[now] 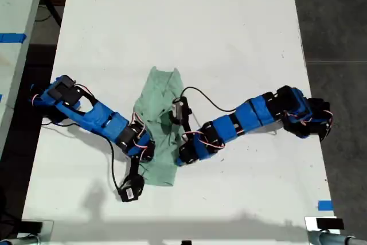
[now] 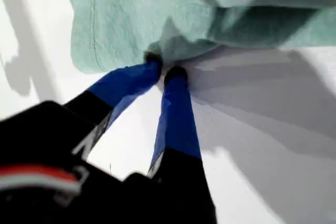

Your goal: Fold t shirt

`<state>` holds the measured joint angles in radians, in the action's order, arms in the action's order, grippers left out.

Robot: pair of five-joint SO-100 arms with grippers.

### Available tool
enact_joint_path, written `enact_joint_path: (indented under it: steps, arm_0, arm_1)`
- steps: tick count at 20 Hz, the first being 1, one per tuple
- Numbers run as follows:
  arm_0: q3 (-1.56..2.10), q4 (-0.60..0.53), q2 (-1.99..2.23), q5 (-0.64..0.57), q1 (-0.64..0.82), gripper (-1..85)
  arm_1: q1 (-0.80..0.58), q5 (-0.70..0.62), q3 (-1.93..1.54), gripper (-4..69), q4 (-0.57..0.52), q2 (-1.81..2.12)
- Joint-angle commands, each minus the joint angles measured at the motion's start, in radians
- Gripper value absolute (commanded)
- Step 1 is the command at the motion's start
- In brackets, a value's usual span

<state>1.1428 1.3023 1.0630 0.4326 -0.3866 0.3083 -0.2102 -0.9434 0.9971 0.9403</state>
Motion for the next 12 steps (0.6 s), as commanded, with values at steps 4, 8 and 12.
enact_joint_path:
  steps: [4, 8, 12]
  arm_0:
    - [-0.103, -0.006, 0.091, 0.003, -0.046, -0.2]
    - [-0.104, -0.021, 0.058, 0.003, -0.032, -0.2]
    - [-0.138, -0.130, 0.023, 0.032, -0.028, -0.2]
  arm_1:
    - [0.107, 0.020, 0.109, 23.2, -0.035, 0.018]
    - [0.141, -0.026, 0.152, 42.2, -0.172, 0.025]
    - [0.133, 0.025, 0.144, 40.6, -0.173, -0.015]
